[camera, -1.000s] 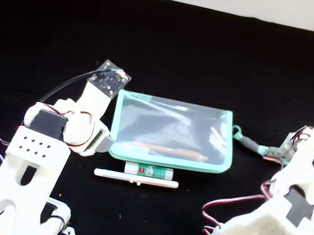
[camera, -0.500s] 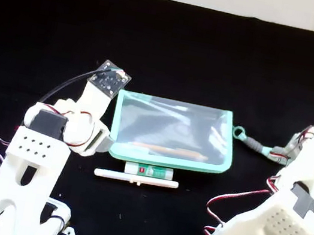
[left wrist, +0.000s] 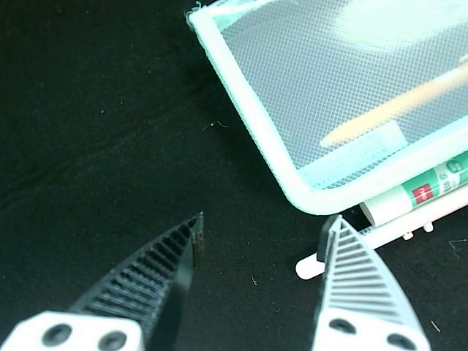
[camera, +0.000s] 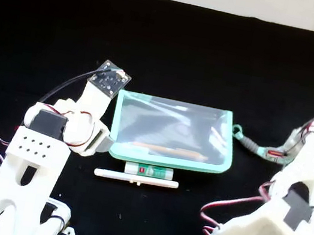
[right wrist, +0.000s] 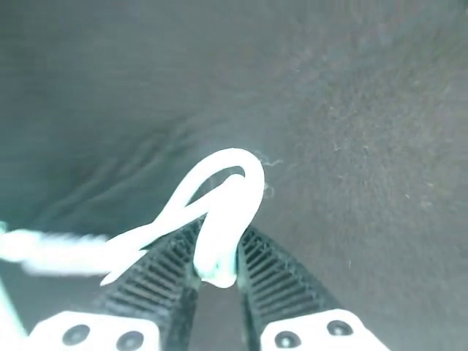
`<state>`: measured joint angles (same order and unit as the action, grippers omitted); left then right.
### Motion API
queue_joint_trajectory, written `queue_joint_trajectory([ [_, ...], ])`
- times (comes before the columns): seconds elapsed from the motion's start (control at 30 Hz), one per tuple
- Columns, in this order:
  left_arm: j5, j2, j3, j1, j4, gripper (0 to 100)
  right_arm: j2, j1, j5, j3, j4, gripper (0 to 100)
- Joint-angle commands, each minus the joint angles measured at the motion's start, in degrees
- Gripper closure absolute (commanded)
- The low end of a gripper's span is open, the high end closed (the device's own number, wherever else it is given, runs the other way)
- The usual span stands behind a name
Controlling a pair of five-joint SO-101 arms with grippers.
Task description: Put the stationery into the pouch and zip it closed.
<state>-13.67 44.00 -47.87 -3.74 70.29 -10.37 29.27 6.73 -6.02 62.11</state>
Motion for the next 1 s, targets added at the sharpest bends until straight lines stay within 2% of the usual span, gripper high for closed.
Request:
queue_joint_trajectory([
  [0.0, 0.1, 0.3, 0.3, -0.3, 0.4, 72, 13.6, -4.4, 0.1, 2.2, 5.0, 99.3],
  [0.3, 0.1, 0.4, 0.6, -0.4, 0.4, 72, 41.4, -19.6, -0.1, 2.3, 10.3, 99.3],
  [0.53, 0.1, 0.4, 0.6, -0.4, 0.4, 72, 58.4, -29.3, -0.2, 2.3, 10.2, 99.1],
  [0.73, 0.1, 0.4, 0.6, -0.5, 0.4, 72, 63.6, -30.9, -0.2, 9.4, 9.1, 99.0],
  [0.97, 0.1, 0.4, 0.7, -0.5, 0.0, 72, 57.9, -31.2, -0.3, 26.1, 9.0, 99.0],
])
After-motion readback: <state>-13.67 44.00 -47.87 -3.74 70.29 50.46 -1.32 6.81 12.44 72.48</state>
